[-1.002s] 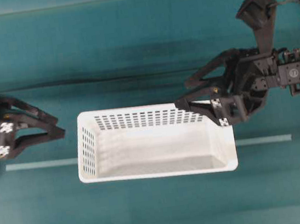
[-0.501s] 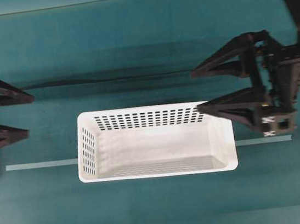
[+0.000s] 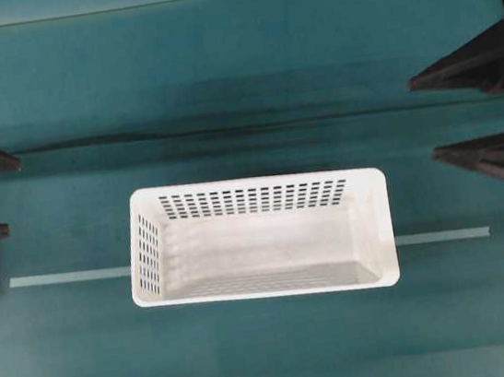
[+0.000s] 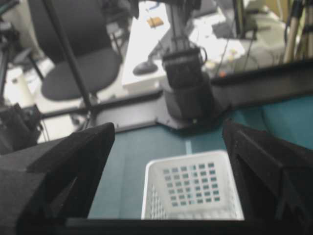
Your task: Lift the white basket with both hands.
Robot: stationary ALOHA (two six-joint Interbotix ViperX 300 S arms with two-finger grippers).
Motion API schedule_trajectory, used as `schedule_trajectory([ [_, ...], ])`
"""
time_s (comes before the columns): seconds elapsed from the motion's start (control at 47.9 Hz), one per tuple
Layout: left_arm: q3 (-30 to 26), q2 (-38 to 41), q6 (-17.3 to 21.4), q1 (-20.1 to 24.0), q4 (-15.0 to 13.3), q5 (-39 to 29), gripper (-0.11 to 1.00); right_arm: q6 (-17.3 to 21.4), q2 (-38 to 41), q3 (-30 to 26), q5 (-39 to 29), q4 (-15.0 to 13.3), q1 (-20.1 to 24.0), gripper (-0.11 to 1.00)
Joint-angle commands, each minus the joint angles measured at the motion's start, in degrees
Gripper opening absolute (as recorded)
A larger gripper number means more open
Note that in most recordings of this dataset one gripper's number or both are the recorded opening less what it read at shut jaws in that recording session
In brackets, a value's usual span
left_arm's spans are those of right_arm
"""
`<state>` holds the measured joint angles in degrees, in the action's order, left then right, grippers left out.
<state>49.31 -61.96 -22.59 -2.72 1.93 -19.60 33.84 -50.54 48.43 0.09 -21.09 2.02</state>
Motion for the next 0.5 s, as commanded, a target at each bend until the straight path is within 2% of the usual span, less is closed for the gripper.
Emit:
schedule_trajectory([
  [0.0, -0.70, -0.09, 0.26, 0.09, 0.18, 0.35, 0.95, 0.09, -1.14, 0.09, 0.18, -0.18, 0.09, 0.95],
  [0.48, -0.79, -2.37, 0.09, 0.09, 0.18, 0.35, 0.95, 0.44, -4.31, 3.25, -2.90, 0.18, 0.26, 0.95],
])
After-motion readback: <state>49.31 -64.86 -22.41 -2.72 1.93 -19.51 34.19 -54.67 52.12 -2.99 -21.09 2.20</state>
